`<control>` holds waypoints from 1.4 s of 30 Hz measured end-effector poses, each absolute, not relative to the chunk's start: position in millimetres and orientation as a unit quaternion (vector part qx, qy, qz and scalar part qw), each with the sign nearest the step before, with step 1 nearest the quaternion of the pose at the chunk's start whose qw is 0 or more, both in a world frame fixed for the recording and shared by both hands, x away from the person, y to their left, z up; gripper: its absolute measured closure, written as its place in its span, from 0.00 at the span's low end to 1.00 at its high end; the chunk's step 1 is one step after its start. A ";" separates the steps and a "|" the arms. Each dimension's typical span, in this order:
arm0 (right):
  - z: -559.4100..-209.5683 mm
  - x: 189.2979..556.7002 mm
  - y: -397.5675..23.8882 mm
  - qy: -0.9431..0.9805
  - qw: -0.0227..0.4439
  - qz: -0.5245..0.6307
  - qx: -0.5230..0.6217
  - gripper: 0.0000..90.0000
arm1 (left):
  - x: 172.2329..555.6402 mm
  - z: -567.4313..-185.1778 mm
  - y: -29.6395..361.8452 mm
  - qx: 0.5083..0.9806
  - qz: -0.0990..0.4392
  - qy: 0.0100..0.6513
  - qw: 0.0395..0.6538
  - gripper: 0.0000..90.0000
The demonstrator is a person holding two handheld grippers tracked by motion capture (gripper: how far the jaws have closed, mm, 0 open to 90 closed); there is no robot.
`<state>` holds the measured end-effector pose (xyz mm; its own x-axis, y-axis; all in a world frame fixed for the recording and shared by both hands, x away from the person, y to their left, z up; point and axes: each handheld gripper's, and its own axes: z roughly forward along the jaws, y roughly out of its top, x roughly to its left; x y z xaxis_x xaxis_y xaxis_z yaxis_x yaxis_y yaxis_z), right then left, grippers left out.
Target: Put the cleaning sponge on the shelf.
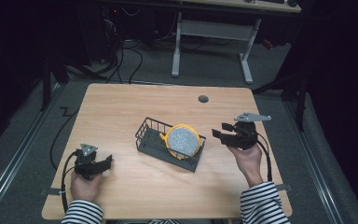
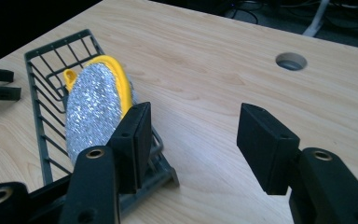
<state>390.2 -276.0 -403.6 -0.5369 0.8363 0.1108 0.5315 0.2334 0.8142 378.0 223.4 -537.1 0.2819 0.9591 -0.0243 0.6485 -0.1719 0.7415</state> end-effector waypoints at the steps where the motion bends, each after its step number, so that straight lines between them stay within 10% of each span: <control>1: -403.9 388.9 -278.8 0.763 0.179 0.428 0.449 0.51 | 377.9 -537.1 223.1 0.729 0.235 0.552 0.331 0.31; 42: -492.2 351.0 -346.9 0.708 0.176 0.423 0.537 0.49 | 377.8 -536.9 222.8 0.730 0.235 0.551 0.328 0.30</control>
